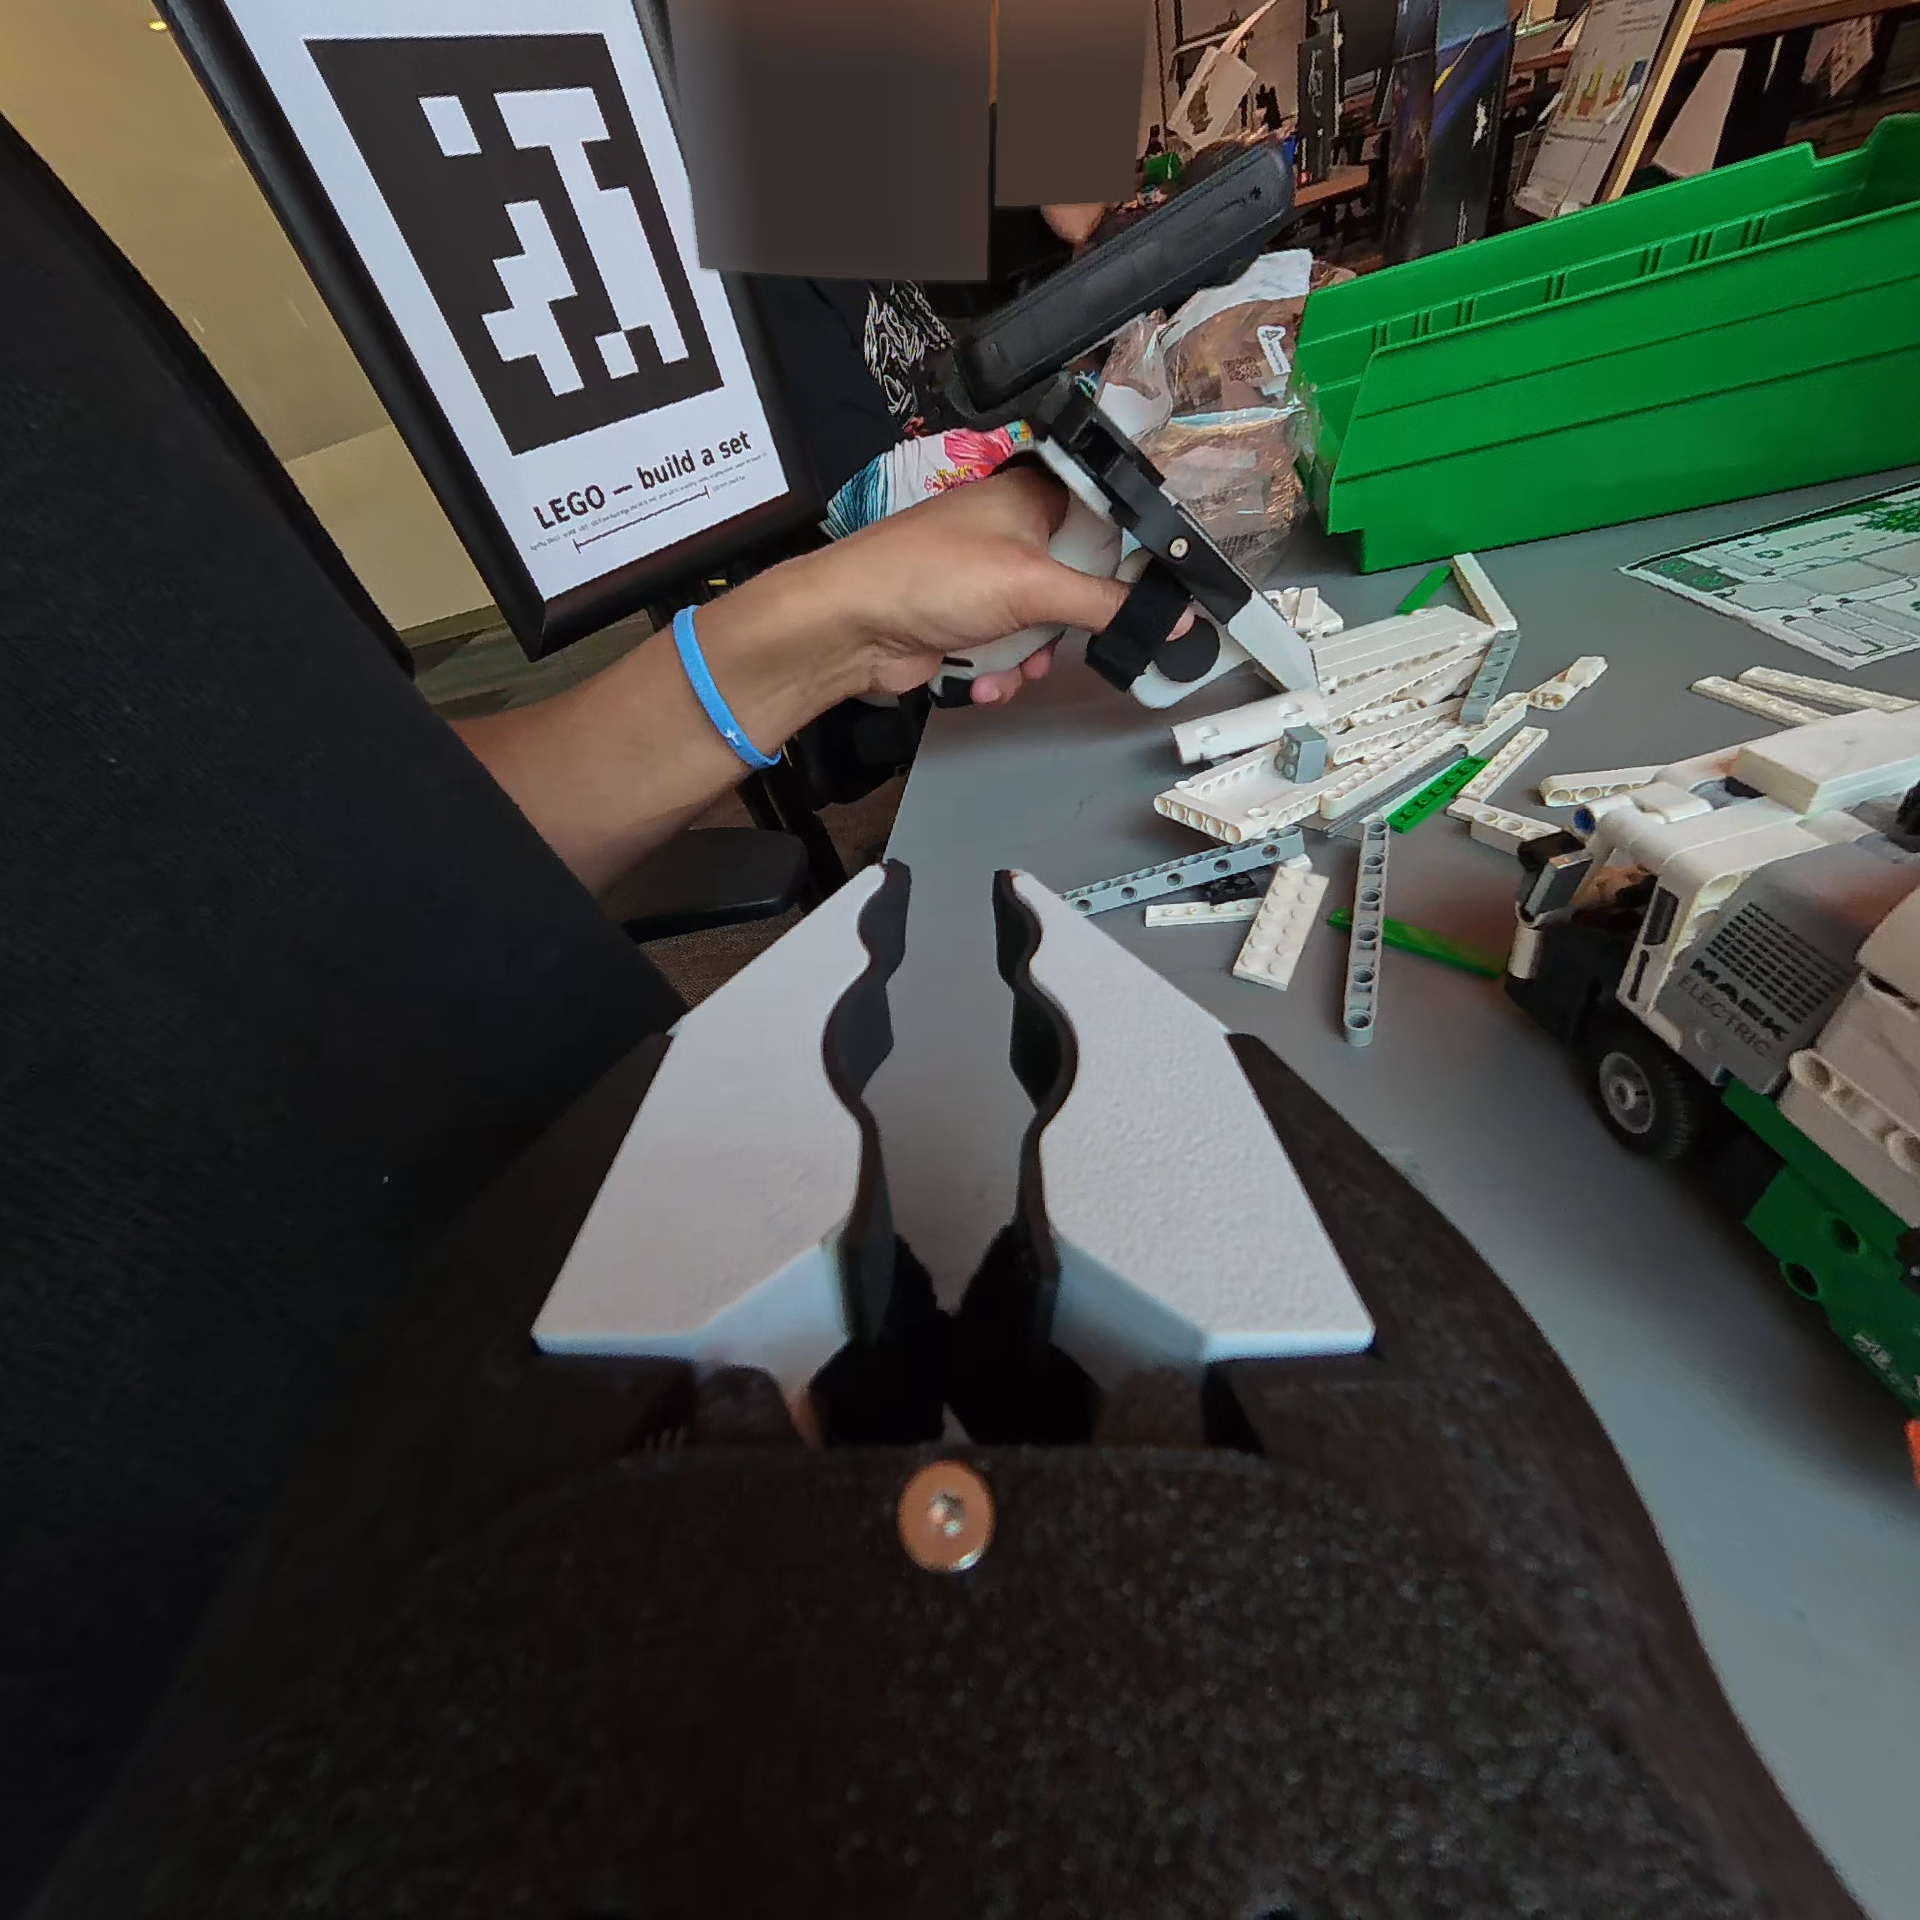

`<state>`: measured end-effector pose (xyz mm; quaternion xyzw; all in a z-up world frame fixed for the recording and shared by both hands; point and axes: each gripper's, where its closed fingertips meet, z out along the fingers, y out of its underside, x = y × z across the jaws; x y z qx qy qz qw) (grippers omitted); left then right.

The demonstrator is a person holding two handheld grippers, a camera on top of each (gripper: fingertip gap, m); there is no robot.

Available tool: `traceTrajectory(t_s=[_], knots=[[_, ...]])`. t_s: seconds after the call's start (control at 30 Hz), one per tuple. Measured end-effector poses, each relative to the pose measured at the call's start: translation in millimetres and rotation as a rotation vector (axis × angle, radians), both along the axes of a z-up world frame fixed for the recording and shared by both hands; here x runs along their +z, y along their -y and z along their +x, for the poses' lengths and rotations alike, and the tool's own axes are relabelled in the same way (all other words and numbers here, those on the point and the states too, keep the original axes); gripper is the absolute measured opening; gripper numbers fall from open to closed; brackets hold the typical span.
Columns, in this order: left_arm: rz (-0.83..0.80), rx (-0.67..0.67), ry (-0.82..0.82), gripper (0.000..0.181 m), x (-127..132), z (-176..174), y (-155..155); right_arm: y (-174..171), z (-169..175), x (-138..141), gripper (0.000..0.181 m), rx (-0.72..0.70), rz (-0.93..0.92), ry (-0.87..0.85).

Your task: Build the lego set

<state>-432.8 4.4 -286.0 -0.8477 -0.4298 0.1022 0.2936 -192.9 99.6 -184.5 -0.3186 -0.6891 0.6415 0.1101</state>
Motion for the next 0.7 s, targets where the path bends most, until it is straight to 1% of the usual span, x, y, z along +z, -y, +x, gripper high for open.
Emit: traceTrajectory(t_s=[0.03, 0.2, 0.33, 0.4, 0.43, 0.5, 0.53, 0.63, 0.7], knots=[[-0.007, -0.006, 0.002, 0.04, 0, 1, 0, 0, 0, 0, 0.016, 0.001, 0.001, 0.001], [-0.043, -0.027, -0.052, 0.04, 12, -1, 6, -1, 0, -1, 0.016, -0.001, 0.002, 0.005], [-0.07, -0.075, -0.147, 0.04, 38, 0, 17, 0, 0, -2, 0.016, -0.001, 0.003, 0.006], [-0.109, -0.058, -0.186, 0.039, 52, -3, 36, 0, -1, -3, 0.016, 0.0, 0.007, 0.011], [-0.104, -0.055, -0.215, 0.0, 60, -5, 44, 0, -1, -3, 0.016, 0.0, 0.009, 0.013], [-0.037, -0.042, -0.274, 0.0, 78, -9, 54, 0, -1, -4, 0.016, -0.001, 0.011, 0.014], [-0.016, -0.062, -0.268, 0.0, 80, -7, 56, 0, -1, -4, 0.016, -0.002, 0.013, 0.014], [0.016, -0.049, -0.282, 0.002, 80, -10, 68, 0, -2, -6, 0.016, -0.004, 0.016, 0.019], [0.063, -0.069, -0.26, 0.008, 76, -4, 67, 0, -3, -7, 0.016, -0.007, 0.019, 0.021]])
